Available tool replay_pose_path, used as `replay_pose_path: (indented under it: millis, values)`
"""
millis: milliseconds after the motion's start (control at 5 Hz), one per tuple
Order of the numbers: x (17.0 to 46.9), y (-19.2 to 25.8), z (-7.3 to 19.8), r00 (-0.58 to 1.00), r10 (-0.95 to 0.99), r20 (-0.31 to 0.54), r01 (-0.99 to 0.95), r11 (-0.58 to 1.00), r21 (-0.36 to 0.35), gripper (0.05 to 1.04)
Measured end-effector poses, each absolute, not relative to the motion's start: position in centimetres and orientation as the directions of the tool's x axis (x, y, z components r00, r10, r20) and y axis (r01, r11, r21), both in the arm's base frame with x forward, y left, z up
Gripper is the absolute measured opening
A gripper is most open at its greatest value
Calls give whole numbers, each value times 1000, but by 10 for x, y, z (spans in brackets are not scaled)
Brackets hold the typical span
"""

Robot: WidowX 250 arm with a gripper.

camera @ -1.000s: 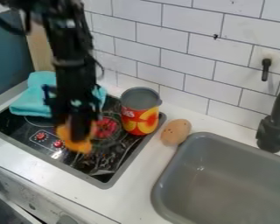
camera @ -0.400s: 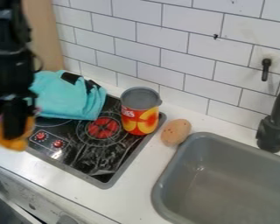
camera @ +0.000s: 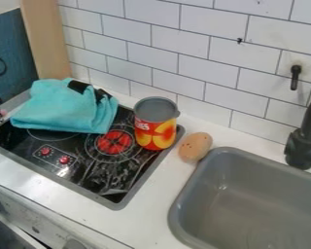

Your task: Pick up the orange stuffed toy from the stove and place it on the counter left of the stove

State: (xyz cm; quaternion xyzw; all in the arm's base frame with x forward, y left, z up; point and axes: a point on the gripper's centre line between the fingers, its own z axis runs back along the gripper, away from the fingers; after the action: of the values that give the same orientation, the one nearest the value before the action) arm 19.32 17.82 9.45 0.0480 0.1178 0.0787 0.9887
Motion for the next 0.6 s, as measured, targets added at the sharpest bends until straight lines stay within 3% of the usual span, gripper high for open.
replay_pose_path:
  millis: [400,600]
  values:
    - [193,228,81,954,258,-153,-230,956,182,455]
    - [205,236,74,959,245,-144,-223,963,151,455]
